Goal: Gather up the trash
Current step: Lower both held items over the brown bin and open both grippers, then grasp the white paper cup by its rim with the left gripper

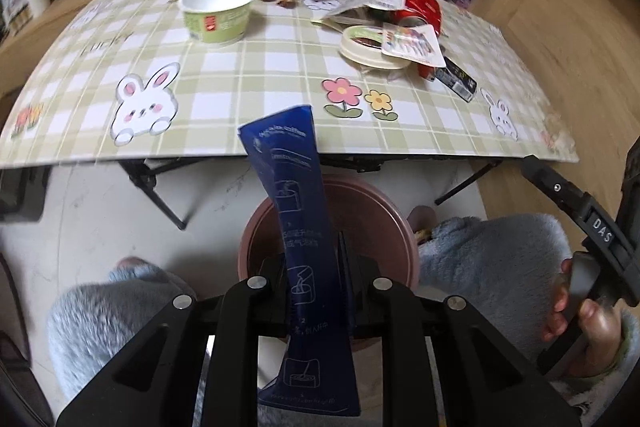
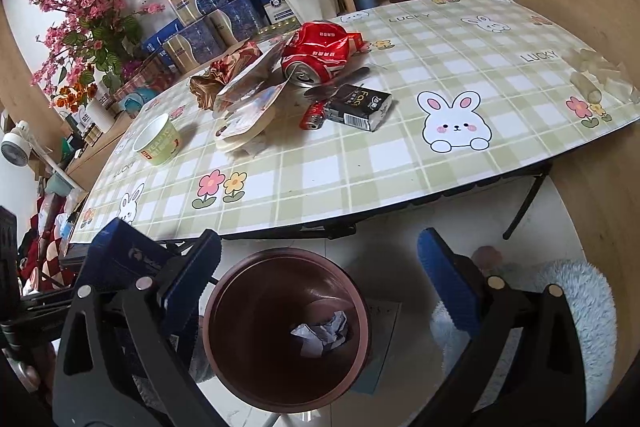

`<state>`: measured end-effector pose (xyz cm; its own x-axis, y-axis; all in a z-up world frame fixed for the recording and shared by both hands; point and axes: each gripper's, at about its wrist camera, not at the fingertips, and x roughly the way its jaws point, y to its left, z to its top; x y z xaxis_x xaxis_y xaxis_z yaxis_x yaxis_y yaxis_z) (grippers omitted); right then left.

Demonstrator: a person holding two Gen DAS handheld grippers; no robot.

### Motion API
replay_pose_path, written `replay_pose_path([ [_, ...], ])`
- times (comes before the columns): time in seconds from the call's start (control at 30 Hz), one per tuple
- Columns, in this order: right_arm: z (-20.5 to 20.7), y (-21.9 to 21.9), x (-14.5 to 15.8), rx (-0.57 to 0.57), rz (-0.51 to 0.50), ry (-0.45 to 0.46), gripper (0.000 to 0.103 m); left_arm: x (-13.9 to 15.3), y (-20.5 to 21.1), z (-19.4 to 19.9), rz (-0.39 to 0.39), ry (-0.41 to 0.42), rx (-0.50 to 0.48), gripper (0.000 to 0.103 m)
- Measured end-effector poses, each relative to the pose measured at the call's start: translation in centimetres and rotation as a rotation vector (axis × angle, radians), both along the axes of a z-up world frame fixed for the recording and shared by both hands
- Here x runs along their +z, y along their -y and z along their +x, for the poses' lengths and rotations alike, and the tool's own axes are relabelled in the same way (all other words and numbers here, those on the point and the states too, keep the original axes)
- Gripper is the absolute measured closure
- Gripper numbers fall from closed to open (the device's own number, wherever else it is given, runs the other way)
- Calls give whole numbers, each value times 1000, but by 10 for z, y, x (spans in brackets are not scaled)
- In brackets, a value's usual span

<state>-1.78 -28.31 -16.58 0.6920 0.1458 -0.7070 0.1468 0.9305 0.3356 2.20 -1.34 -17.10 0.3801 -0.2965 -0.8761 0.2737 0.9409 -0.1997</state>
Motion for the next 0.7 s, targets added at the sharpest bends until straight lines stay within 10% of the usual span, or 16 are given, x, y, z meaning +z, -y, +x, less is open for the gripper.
replay_pose_path([
  [0.13, 0, 2, -1, -8, -4, -1, 6, 14, 5, 0, -7, 80, 10, 37],
  [0.33, 1, 7, -6, -28, -5, -18, 6, 27, -2, -15, 57, 209, 82, 13],
  [0.7, 7, 0, -17, -22, -51, -68, 6, -1, -42, -26, 33, 135, 317, 9],
])
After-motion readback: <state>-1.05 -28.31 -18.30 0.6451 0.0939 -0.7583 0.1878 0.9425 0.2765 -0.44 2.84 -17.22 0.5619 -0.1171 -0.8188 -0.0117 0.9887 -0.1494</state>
